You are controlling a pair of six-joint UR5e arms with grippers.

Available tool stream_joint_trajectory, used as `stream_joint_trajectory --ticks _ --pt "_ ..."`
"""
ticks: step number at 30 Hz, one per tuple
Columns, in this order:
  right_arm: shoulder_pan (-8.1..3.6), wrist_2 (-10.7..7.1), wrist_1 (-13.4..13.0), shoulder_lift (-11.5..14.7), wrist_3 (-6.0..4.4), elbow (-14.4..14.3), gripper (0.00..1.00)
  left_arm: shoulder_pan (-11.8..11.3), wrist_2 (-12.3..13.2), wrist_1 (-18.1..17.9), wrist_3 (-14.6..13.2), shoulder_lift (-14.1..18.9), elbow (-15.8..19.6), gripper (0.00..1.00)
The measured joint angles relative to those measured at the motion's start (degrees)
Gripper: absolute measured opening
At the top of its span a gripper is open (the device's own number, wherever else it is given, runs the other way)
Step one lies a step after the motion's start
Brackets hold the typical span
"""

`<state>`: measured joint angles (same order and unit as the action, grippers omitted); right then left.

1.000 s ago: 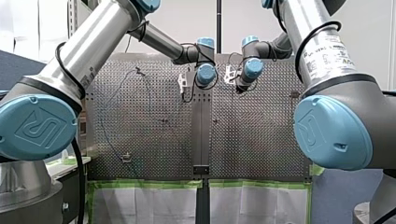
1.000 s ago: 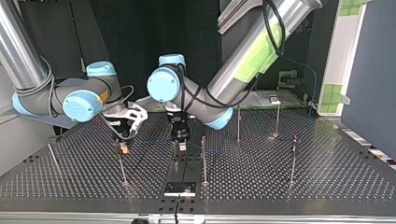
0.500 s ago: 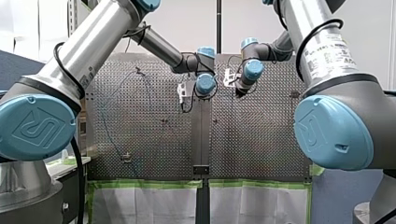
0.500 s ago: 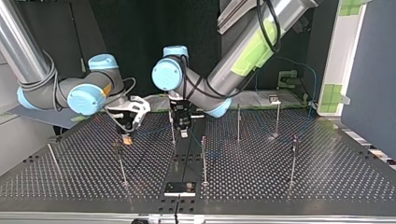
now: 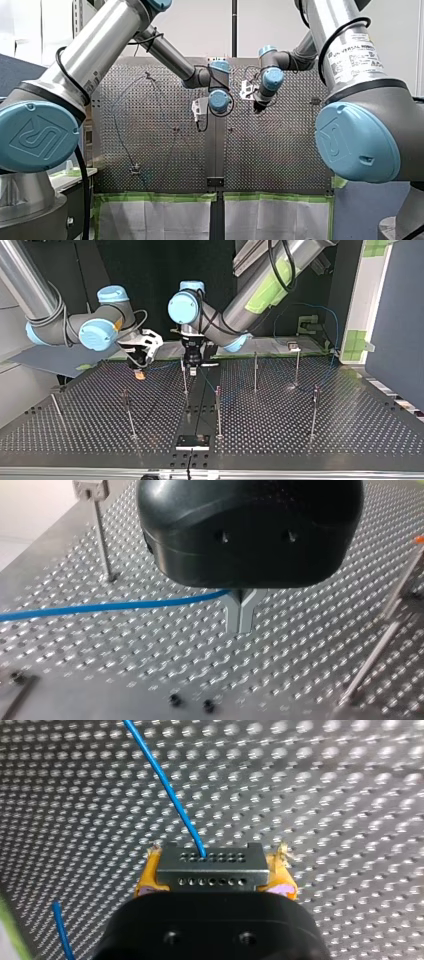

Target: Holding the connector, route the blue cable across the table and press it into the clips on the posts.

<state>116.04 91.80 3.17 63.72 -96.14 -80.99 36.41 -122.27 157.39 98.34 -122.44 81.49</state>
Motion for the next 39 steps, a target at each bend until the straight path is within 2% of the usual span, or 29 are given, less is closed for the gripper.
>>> stream_joint_trajectory --ticks 11,18,28,34,39 --pt "-0.14 0.14 -0.13 0.13 -0.04 -5.23 0.00 -0.82 2.24 -5.27 1.19 -0.24 5.26 0.00" --pt "-0.47 0.13 -0.38 0.10 -0.12 -5.62 0.00 -1.33 3.90 -8.49 2.41 -1.74 8.45 0.00" --pt "-0.71 0.08 -1.84 -0.08 -0.10 -5.72 0.00 -2.74 8.74 -13.48 4.81 -2.38 13.46 0.00" --pt "-0.98 -0.46 -3.92 -0.16 0.98 -7.10 0.00 -2.56 11.22 -15.98 6.83 -2.39 15.97 0.00" --pt "-1.24 -0.37 -6.33 -0.18 3.10 -9.19 0.00 -2.59 13.41 -18.15 8.90 -2.40 18.16 0.00"
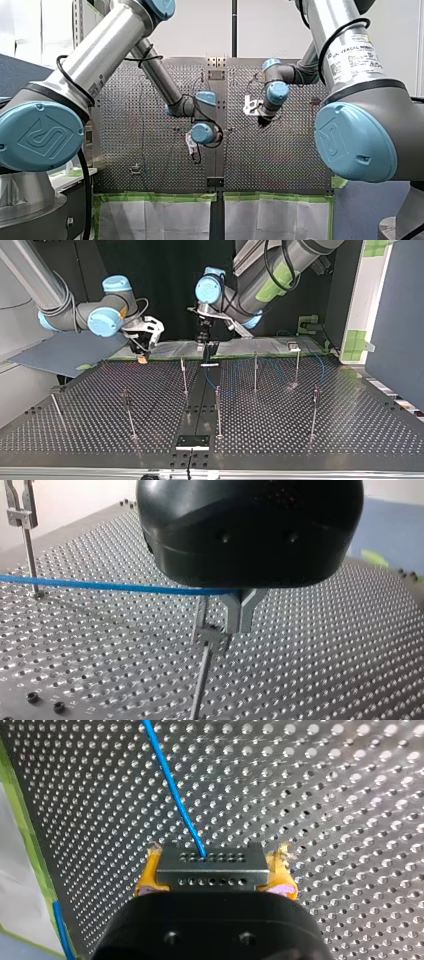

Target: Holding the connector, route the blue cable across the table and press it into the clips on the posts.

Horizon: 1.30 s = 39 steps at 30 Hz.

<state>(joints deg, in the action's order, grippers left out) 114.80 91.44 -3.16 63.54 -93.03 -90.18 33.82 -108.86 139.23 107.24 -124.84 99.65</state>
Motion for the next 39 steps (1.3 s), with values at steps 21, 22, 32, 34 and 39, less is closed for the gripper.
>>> stream_joint_trajectory --ticks 21,22,32,34,39 --pt "-3.88 -6.10 -11.06 -0.34 7.01 -4.84 0.00 -0.80 4.25 -1.70 0.91 -1.27 -2.36 0.00" --pt "-4.08 -6.58 -11.54 -0.34 6.95 -4.84 0.00 -0.81 4.17 -1.22 0.80 -1.76 -2.83 0.00" --pt "-5.36 -11.45 -16.47 -1.71 7.35 -4.81 0.00 -1.37 3.33 0.49 0.74 -4.58 -6.21 0.00" --pt "-5.46 -11.91 -17.23 -2.23 7.47 -4.81 0.00 -1.54 3.28 0.63 0.71 -4.63 -6.66 0.00" --pt "-5.76 -12.41 -19.69 -2.78 7.39 -4.67 0.00 -2.08 3.02 0.89 0.74 -4.64 -7.20 0.00"
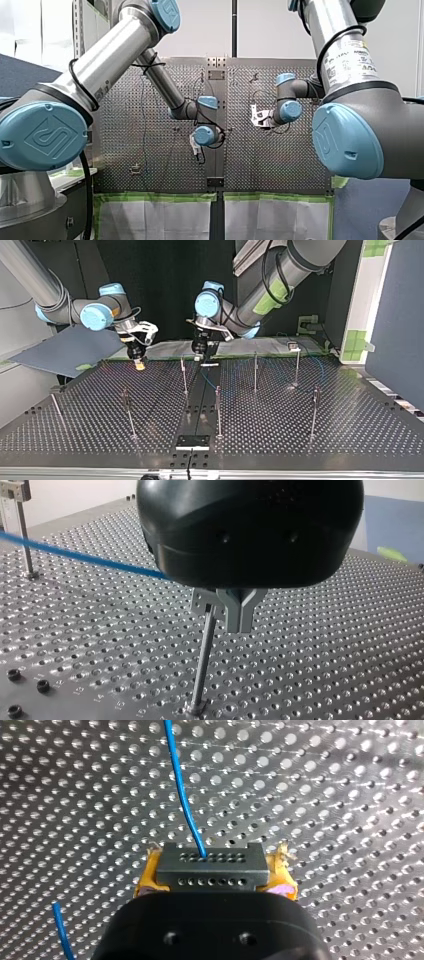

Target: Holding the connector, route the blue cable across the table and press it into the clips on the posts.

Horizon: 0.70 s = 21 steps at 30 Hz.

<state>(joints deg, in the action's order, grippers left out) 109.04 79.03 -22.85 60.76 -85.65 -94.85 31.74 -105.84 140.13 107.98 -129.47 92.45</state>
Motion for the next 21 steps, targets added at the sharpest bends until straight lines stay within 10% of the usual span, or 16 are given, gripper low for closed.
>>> stream_joint_trajectory --ticks 21 --pt "-1.06 -0.73 -2.63 -0.19 -0.65 0.70 0.00 -2.49 2.58 2.55 -0.23 -0.67 -3.48 0.00"
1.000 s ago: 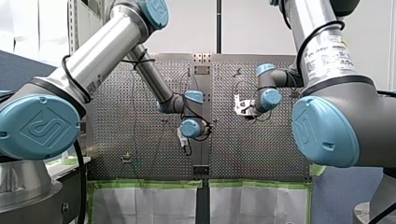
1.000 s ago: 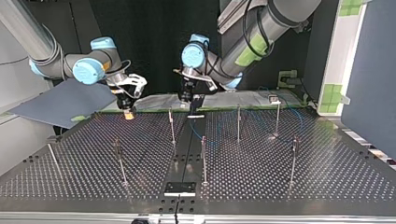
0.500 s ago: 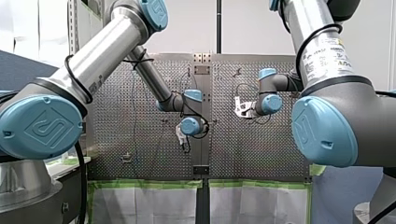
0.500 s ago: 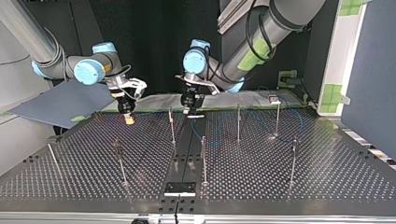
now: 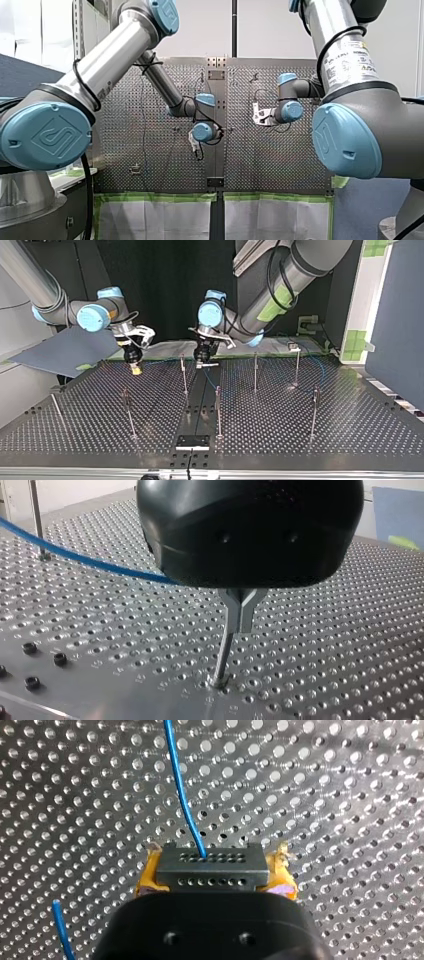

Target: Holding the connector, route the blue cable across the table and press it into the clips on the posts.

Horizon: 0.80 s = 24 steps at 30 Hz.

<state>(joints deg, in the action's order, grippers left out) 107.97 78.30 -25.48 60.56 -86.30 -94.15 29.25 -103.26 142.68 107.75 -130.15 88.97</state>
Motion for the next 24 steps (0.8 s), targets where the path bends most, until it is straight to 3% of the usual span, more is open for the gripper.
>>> stream_joint_trajectory --ticks 8,18,20,21,22,23,24 --pt "-1.22 0.02 -0.10 -0.11 -0.35 0.29 0.00 -2.36 2.62 3.23 -1.03 -2.99 -3.43 0.00" --pt "-2.85 0.02 -0.44 -0.15 -0.66 0.71 0.00 -3.73 2.89 8.14 -2.82 -3.91 -8.36 0.00" --pt "-3.17 0.01 -0.45 -0.19 -0.80 0.78 0.00 -3.75 2.64 9.20 -3.44 -3.91 -9.42 0.10" --pt "-3.28 0.01 -0.46 -0.19 -0.85 0.79 0.00 -3.71 2.46 9.65 -3.74 -3.91 -9.88 0.10" --pt "-3.36 0.01 -0.45 -0.21 -0.89 0.79 0.00 -3.64 2.14 10.26 -4.14 -3.89 -10.46 0.18" --pt "-3.44 0.02 -0.46 -0.22 -0.93 0.80 0.00 -3.57 1.84 10.68 -4.45 -3.89 -10.86 0.37" --pt "-3.49 0.01 -0.46 -0.22 -0.95 0.81 0.00 -3.48 1.50 11.10 -4.78 -3.87 -11.21 0.37"
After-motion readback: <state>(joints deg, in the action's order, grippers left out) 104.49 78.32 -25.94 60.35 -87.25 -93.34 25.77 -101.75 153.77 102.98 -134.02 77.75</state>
